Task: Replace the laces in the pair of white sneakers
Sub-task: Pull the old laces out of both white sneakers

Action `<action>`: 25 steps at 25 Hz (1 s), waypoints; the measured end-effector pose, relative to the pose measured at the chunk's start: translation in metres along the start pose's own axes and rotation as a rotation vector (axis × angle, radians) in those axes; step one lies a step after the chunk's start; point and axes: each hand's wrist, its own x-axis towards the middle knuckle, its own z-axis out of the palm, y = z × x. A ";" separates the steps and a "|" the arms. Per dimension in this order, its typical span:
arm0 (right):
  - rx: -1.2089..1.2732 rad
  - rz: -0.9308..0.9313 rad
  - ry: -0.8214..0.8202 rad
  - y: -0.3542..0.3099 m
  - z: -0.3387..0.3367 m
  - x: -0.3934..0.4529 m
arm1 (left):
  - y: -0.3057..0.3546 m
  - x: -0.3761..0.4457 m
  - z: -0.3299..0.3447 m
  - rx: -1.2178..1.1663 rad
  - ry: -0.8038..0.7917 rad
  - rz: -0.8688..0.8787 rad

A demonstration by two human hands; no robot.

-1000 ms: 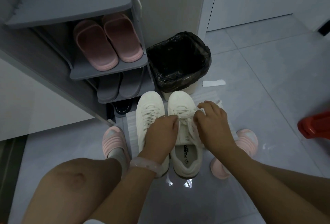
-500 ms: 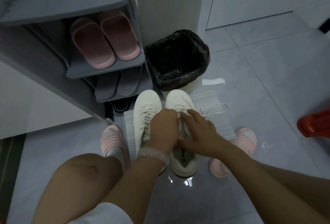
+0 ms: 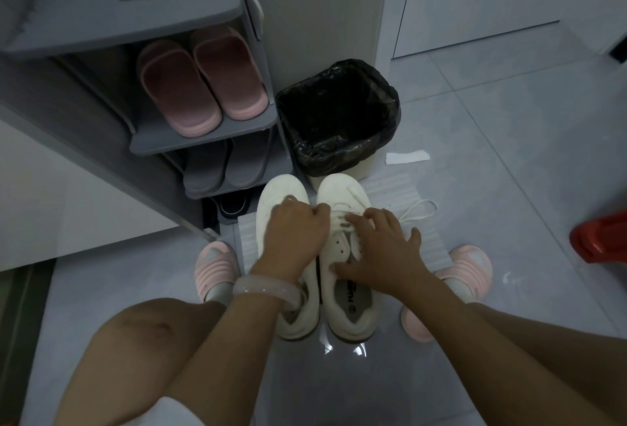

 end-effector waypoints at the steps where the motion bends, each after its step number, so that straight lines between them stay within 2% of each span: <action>1: 0.005 0.003 -0.012 0.001 -0.001 0.000 | -0.004 0.000 -0.008 0.155 0.093 0.047; 3: 0.026 0.006 -0.030 0.002 -0.001 0.001 | -0.015 0.002 -0.017 0.285 0.220 0.125; 5: 0.053 0.014 -0.048 0.001 -0.003 0.001 | -0.024 0.003 -0.017 0.196 0.233 0.205; 8: 0.066 0.030 -0.063 -0.001 -0.003 0.001 | -0.028 -0.004 -0.005 0.043 0.148 0.273; 12: 0.078 0.040 -0.066 -0.001 -0.001 0.000 | -0.025 -0.003 0.015 0.179 0.073 0.294; 15: 0.086 0.043 -0.052 -0.001 0.000 0.001 | -0.021 -0.001 0.029 0.187 0.028 0.309; 19: 0.106 0.041 -0.060 0.001 0.002 0.001 | -0.017 0.001 0.038 0.188 0.120 0.361; 22: 0.120 0.040 -0.072 0.002 0.001 0.000 | -0.014 -0.002 0.033 0.238 0.189 0.328; 25: 0.130 0.030 -0.081 0.002 0.000 -0.001 | -0.013 0.000 -0.001 0.076 0.445 0.232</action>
